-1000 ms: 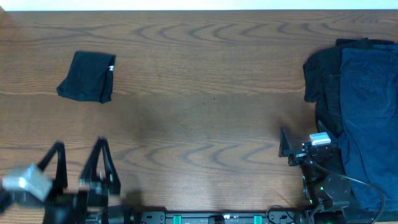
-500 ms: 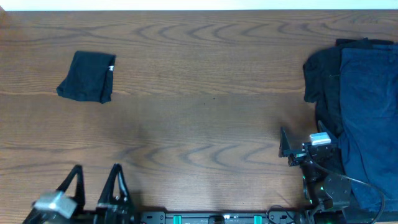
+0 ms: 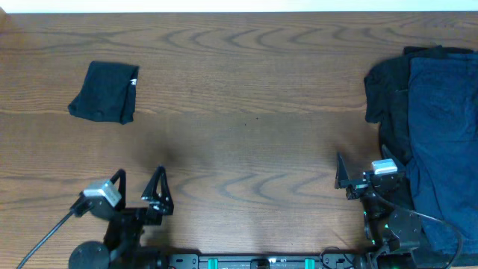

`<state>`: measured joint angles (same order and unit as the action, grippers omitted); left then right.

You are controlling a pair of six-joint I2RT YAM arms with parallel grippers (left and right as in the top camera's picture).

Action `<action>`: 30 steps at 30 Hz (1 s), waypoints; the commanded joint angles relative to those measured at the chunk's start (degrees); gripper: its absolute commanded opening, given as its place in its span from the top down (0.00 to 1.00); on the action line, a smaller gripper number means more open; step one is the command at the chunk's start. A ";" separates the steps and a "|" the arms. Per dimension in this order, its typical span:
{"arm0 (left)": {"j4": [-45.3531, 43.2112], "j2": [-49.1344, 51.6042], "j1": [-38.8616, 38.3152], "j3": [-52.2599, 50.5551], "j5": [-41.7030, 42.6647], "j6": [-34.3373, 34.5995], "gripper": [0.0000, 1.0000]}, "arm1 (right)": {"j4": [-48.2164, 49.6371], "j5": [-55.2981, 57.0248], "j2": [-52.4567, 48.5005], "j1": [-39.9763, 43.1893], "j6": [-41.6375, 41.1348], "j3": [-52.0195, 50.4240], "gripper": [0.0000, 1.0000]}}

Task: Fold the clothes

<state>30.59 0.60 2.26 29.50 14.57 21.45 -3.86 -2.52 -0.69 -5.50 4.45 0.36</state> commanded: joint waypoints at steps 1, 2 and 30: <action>-7.78 -0.46 -1.42 -6.27 -1.40 0.26 0.02 | -0.24 0.63 0.37 -0.57 0.76 -0.04 0.01; -10.84 -0.46 -1.66 -8.22 -1.86 0.26 0.02 | -0.24 0.61 0.37 -0.57 0.76 -0.04 0.01; -34.03 -0.48 -1.77 -29.27 -15.26 -10.12 0.02 | -0.24 0.63 0.37 -0.57 0.76 -0.04 0.01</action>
<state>-3.88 0.58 0.62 0.45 0.62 16.19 -3.84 -2.50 -0.69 -5.50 4.47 0.36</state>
